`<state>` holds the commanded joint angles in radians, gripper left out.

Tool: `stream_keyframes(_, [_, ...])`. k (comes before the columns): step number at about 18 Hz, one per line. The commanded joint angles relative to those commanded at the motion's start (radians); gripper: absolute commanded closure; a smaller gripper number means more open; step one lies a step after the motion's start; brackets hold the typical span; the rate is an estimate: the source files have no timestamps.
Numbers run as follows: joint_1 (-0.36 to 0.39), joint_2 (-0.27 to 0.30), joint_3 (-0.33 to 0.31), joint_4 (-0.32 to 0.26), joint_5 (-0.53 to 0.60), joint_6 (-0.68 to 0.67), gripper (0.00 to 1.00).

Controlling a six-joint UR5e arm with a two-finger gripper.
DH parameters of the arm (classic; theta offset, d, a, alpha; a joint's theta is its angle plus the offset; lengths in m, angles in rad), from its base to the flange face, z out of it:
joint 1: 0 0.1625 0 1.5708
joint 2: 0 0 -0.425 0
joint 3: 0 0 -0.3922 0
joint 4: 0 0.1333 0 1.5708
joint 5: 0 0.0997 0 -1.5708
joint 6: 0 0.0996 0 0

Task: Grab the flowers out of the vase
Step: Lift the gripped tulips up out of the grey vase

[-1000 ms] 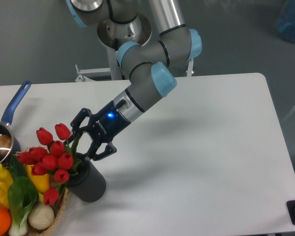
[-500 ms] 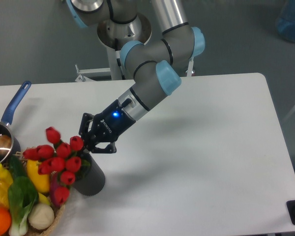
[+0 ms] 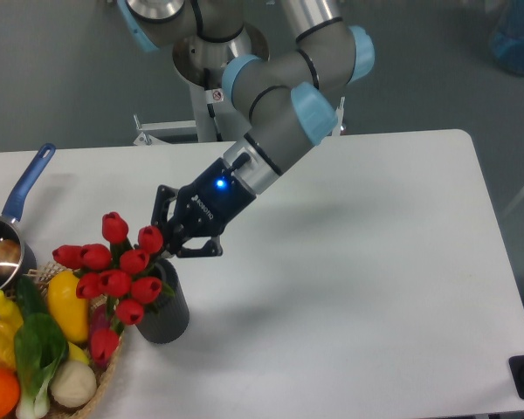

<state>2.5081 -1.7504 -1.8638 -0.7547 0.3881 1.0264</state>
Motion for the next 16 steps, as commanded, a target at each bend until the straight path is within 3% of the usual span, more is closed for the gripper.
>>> stream_keyframes(7, [0.011,0.106,0.139,0.000,-0.034,-0.189,1.00])
stream_keyframes(12, [0.080,0.183,0.157,0.000,-0.029,-0.189,1.00])
stream_keyframes(16, [0.156,0.198,0.157,-0.002,-0.021,-0.180,1.00])
